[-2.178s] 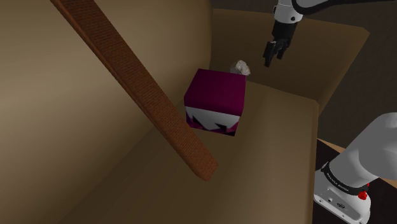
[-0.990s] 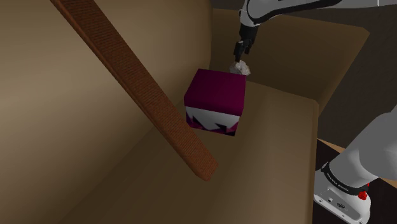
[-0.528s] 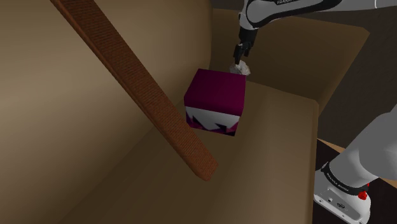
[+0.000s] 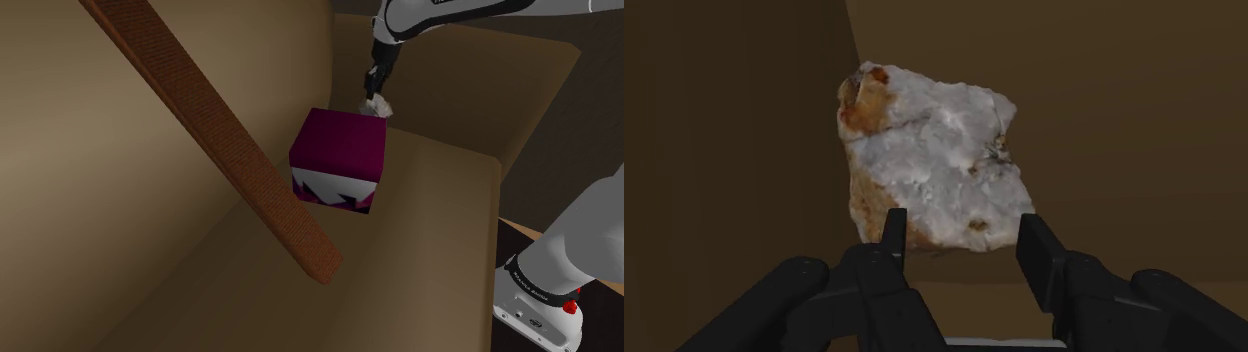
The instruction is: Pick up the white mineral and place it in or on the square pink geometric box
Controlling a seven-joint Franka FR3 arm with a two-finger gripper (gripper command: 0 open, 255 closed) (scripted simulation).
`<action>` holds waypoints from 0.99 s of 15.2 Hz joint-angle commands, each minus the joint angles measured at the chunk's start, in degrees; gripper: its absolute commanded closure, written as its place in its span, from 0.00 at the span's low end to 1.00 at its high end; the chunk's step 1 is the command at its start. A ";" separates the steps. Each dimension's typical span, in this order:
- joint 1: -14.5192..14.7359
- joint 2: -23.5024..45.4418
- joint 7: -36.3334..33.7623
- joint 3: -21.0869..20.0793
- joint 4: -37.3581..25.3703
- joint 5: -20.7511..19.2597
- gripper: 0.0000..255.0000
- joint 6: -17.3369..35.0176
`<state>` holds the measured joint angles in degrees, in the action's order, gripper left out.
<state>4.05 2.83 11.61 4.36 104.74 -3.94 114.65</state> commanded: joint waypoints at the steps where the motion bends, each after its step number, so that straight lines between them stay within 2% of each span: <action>1: -0.41 1.55 -0.01 0.51 0.34 -1.51 1.00 0.04; 4: -0.33 -0.14 0.01 0.56 0.78 -1.61 1.00 -1.20; 10: -0.36 -0.53 0.39 0.45 -3.37 -1.49 1.00 -5.72; 11: -0.32 -0.52 0.34 0.40 -2.82 -1.41 1.00 -4.93; 12: -0.32 -0.52 0.34 0.40 -2.82 -1.41 0.00 -4.93; 14: 2.88 -7.16 -6.93 -2.79 11.06 -19.09 0.00 11.20; 15: 3.17 -9.27 -13.16 -4.70 17.02 -30.40 0.00 18.05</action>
<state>6.37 -3.93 4.15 1.39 115.61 -22.09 124.81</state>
